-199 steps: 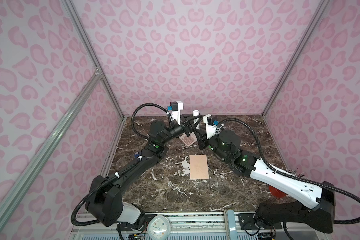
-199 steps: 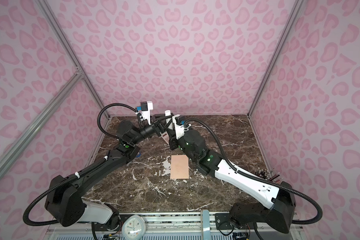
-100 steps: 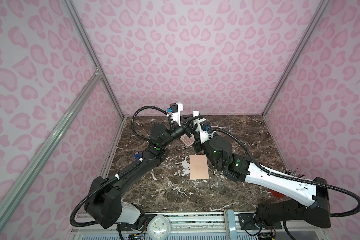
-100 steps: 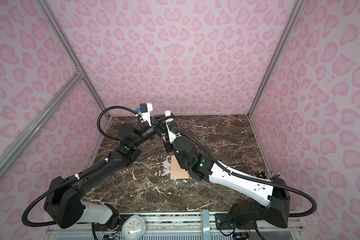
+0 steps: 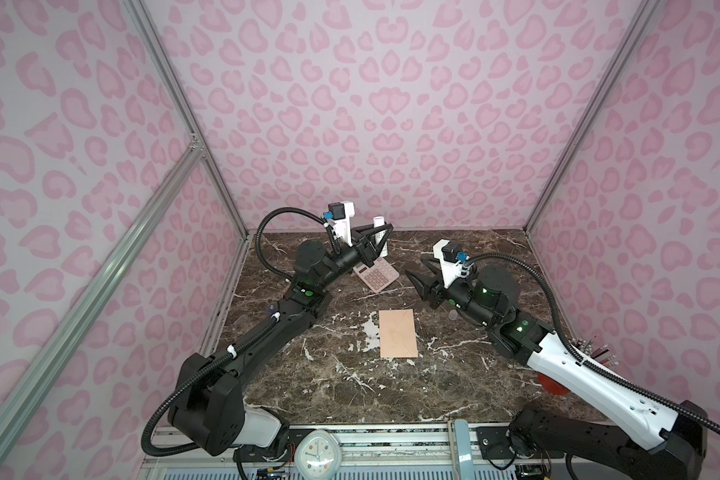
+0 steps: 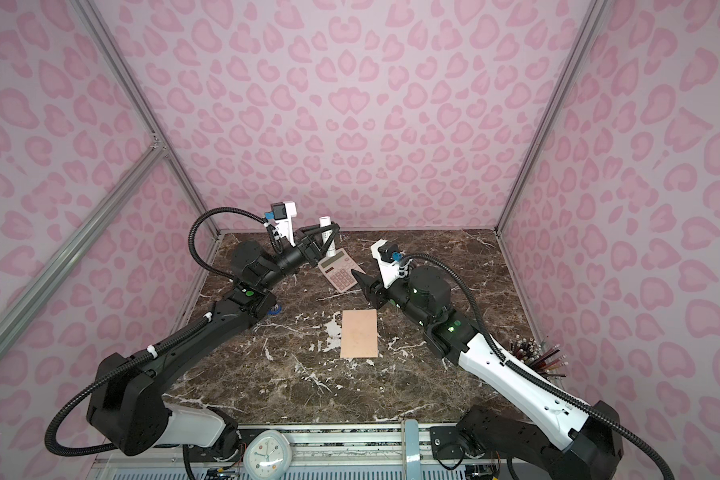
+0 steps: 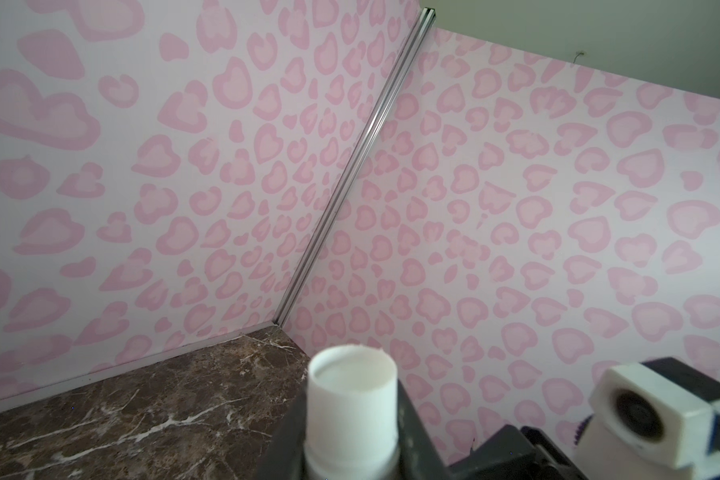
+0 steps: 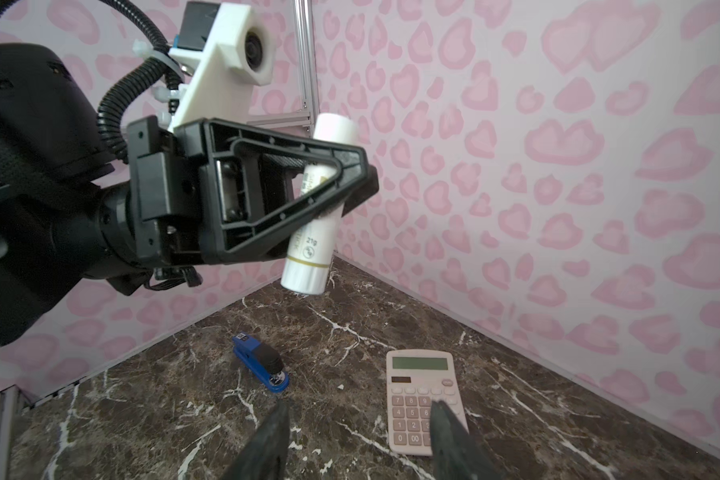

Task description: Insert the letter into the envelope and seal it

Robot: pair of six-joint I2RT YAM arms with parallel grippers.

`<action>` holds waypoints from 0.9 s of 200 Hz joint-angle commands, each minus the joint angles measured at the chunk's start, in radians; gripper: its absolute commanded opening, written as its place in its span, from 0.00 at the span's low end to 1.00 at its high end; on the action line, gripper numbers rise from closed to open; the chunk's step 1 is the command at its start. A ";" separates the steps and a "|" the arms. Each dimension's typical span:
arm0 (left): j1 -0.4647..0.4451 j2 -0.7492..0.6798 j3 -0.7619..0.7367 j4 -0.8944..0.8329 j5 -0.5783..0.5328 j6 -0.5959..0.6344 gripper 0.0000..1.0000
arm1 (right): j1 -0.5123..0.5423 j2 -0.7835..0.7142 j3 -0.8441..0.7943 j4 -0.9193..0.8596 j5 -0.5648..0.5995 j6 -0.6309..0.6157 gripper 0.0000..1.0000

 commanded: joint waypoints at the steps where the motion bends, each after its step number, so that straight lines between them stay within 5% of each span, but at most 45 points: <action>1: 0.019 0.048 0.015 0.259 0.188 -0.212 0.04 | -0.038 0.025 -0.016 0.164 -0.267 0.174 0.55; 44: 0.024 0.164 0.046 0.607 0.303 -0.535 0.04 | -0.055 0.099 0.003 0.325 -0.404 0.358 0.54; 180: 0.014 0.167 0.042 0.618 0.334 -0.522 0.04 | -0.059 0.189 0.033 0.517 -0.414 0.506 0.47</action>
